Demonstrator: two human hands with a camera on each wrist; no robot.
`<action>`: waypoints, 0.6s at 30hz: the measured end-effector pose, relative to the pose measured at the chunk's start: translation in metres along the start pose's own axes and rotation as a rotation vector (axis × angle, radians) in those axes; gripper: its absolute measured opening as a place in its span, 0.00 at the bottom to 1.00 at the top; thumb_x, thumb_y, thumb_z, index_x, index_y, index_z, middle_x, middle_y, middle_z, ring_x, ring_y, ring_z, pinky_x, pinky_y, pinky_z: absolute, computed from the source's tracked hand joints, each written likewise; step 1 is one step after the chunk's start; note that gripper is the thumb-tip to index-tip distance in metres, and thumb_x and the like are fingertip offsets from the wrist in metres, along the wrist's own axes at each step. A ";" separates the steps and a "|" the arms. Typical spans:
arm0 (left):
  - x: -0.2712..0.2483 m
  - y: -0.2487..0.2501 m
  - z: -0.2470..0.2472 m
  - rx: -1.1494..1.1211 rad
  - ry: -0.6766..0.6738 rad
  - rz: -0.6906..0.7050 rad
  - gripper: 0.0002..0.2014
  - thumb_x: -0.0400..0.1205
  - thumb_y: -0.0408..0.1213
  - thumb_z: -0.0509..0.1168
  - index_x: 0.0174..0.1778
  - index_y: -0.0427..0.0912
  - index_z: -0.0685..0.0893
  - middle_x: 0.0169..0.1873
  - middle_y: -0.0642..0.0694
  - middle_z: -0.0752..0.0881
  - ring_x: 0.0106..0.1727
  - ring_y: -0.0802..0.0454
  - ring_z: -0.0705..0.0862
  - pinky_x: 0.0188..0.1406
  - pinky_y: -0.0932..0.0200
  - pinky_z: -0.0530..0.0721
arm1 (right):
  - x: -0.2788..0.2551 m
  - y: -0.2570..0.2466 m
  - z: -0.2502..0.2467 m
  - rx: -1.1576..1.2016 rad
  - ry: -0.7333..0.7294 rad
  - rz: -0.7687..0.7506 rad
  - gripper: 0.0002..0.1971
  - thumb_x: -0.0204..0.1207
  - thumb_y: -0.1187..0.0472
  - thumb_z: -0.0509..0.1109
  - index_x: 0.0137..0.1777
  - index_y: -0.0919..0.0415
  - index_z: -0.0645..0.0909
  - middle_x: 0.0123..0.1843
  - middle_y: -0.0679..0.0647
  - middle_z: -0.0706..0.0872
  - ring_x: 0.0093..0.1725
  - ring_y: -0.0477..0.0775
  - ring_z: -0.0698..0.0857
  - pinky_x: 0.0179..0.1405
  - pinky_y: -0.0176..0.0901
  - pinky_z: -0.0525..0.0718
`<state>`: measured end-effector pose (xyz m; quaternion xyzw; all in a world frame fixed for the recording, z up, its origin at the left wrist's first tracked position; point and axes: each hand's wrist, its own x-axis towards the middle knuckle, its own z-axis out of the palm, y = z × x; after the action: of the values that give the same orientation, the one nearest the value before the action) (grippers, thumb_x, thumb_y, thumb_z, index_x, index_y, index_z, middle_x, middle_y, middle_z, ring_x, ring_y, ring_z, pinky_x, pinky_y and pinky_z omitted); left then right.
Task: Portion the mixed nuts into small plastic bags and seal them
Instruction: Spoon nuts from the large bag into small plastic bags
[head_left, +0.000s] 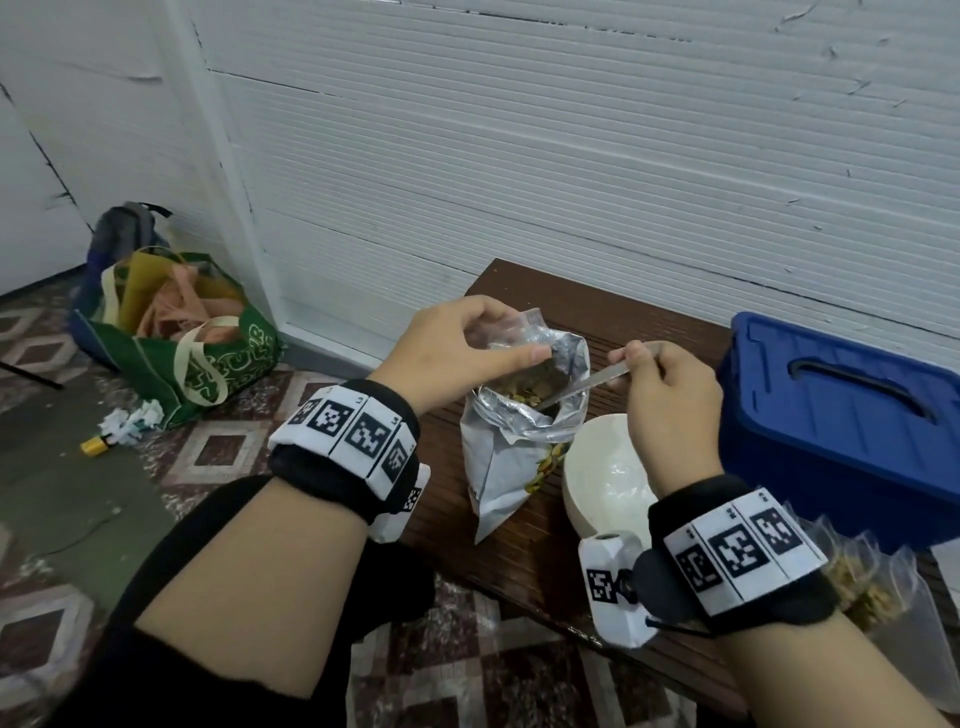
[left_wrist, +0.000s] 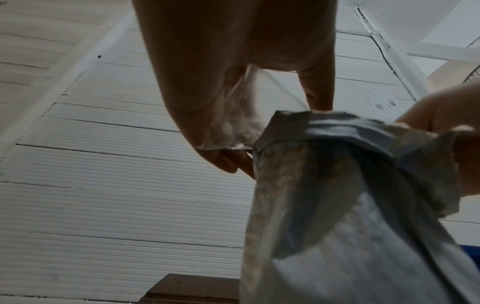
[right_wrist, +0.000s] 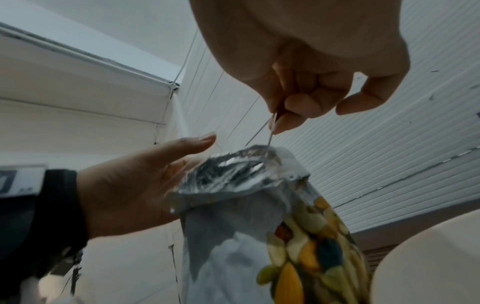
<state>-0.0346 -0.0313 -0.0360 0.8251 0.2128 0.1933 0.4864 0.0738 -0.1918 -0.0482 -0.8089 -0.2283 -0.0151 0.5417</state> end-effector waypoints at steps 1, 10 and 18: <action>0.000 0.000 -0.002 -0.008 -0.003 0.002 0.19 0.68 0.55 0.77 0.51 0.55 0.85 0.50 0.60 0.88 0.54 0.67 0.85 0.57 0.67 0.82 | 0.003 0.000 -0.002 0.018 0.024 0.028 0.14 0.85 0.59 0.60 0.42 0.58 0.85 0.27 0.45 0.77 0.27 0.41 0.71 0.31 0.37 0.69; 0.000 0.001 -0.023 0.113 0.008 0.027 0.21 0.66 0.56 0.78 0.52 0.57 0.84 0.44 0.59 0.89 0.48 0.73 0.84 0.47 0.82 0.76 | 0.027 0.000 -0.017 0.080 0.150 0.151 0.16 0.84 0.59 0.59 0.40 0.59 0.85 0.26 0.46 0.79 0.29 0.46 0.75 0.33 0.41 0.73; 0.000 0.003 -0.023 0.208 -0.061 0.045 0.24 0.64 0.52 0.81 0.55 0.55 0.85 0.44 0.58 0.88 0.48 0.72 0.83 0.39 0.89 0.69 | 0.047 -0.013 -0.037 0.126 0.229 0.150 0.15 0.83 0.61 0.58 0.40 0.57 0.84 0.30 0.45 0.81 0.30 0.42 0.73 0.33 0.37 0.71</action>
<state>-0.0457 -0.0160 -0.0228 0.8813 0.1982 0.1560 0.3996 0.1188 -0.2042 -0.0093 -0.7811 -0.1043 -0.0524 0.6134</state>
